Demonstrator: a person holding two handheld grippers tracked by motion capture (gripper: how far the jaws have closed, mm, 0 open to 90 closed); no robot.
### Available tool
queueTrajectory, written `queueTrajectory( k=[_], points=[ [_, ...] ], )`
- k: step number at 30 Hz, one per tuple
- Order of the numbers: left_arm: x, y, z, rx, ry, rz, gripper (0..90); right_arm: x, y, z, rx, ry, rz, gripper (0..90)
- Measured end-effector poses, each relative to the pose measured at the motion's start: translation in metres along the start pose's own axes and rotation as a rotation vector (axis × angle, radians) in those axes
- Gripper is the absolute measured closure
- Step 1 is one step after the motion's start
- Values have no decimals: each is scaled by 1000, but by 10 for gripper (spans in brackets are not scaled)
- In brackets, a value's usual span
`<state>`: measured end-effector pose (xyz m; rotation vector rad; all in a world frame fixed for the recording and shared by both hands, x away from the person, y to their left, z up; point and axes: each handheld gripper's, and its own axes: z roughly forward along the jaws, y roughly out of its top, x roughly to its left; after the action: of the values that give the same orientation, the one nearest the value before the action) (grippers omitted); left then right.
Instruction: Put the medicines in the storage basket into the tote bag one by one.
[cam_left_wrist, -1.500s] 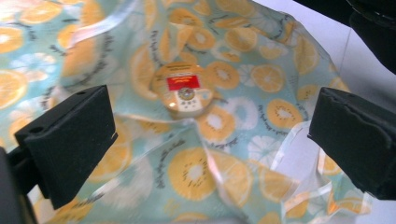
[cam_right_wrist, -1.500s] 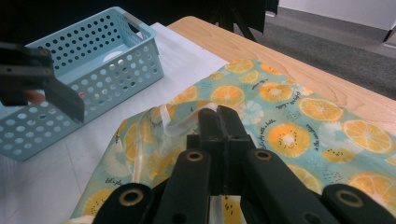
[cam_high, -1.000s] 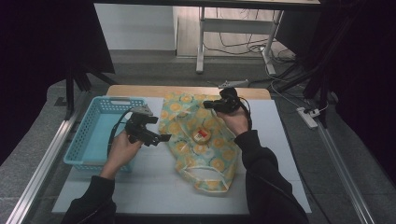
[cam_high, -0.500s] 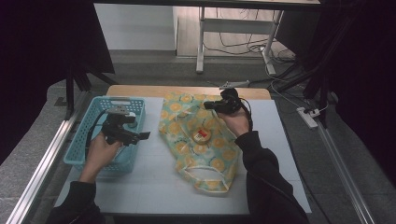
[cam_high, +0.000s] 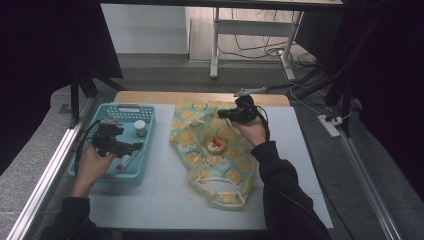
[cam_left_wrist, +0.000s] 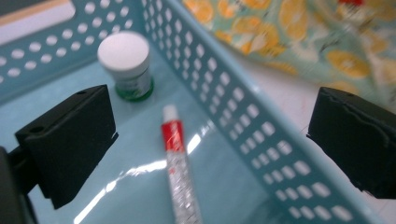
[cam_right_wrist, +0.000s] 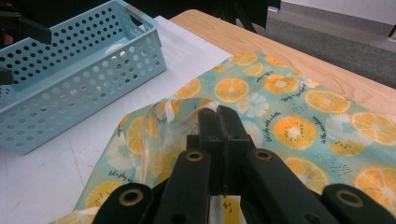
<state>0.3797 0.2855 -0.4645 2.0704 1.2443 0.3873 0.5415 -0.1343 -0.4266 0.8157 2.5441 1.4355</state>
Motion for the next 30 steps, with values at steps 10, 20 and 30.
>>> queueTrajectory(
  k=[10,20,30],
  points=[
    [11,-4,18,124,2,4,0,0,-1,2,2,2,-2,900],
    [13,-5,46,323,82,33,82,0,-2,2,4,1,-3,900],
    [20,-4,53,408,29,-36,330,0,-4,2,5,2,-2,900]
  ],
)
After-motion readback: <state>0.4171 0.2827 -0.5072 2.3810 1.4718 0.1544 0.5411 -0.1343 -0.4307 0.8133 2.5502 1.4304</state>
